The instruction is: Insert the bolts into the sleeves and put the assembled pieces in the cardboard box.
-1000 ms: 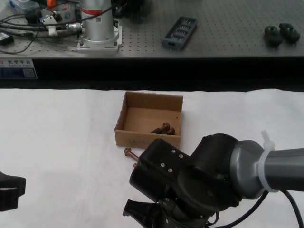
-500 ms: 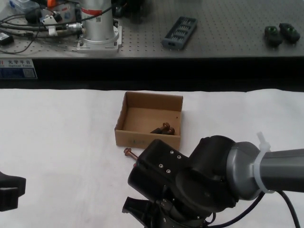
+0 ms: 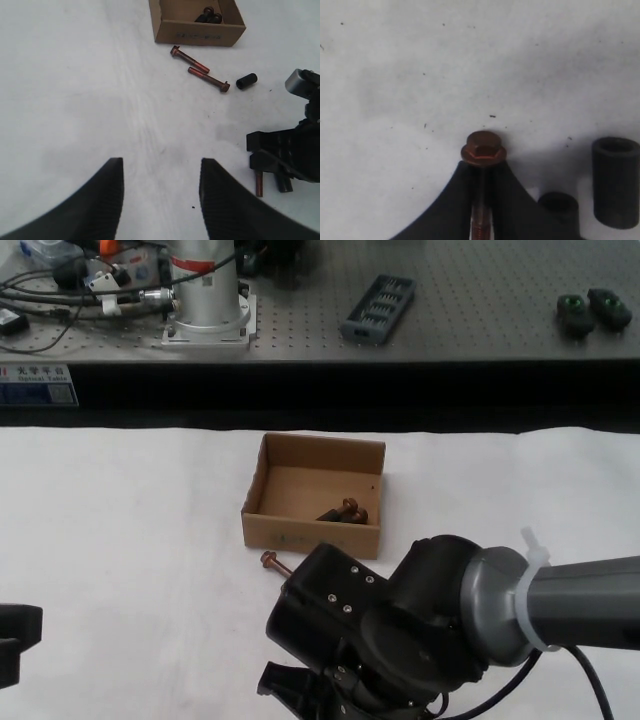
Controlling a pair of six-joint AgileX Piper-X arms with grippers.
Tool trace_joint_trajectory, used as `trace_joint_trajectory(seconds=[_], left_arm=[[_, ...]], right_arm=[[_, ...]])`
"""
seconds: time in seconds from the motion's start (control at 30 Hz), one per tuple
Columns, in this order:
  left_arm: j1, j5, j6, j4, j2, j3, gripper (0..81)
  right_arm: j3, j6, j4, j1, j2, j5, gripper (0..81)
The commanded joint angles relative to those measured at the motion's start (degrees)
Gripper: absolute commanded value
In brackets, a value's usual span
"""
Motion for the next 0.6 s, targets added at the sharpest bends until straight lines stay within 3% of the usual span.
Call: trace_joint_trajectory(seconds=[0.0, 0.17, 0.57], left_arm=[[0.08, -0.62, 0.6, -0.14, -0.55, -0.35, 35.7], [0.08, -0.62, 0.6, -0.14, -0.55, -0.35, 35.7], [0.08, -0.62, 0.6, -0.21, 1.72, -0.2, 35.7]], right_arm=[[-0.33, -0.52, -0.25, 0.05, 0.26, 0.3, 2.9], [-0.33, -4.14, -0.4, -0.34, 0.26, 0.48, 4.3], [-0.33, -23.71, -2.65, -3.69, -7.0, 4.46, 4.3]])
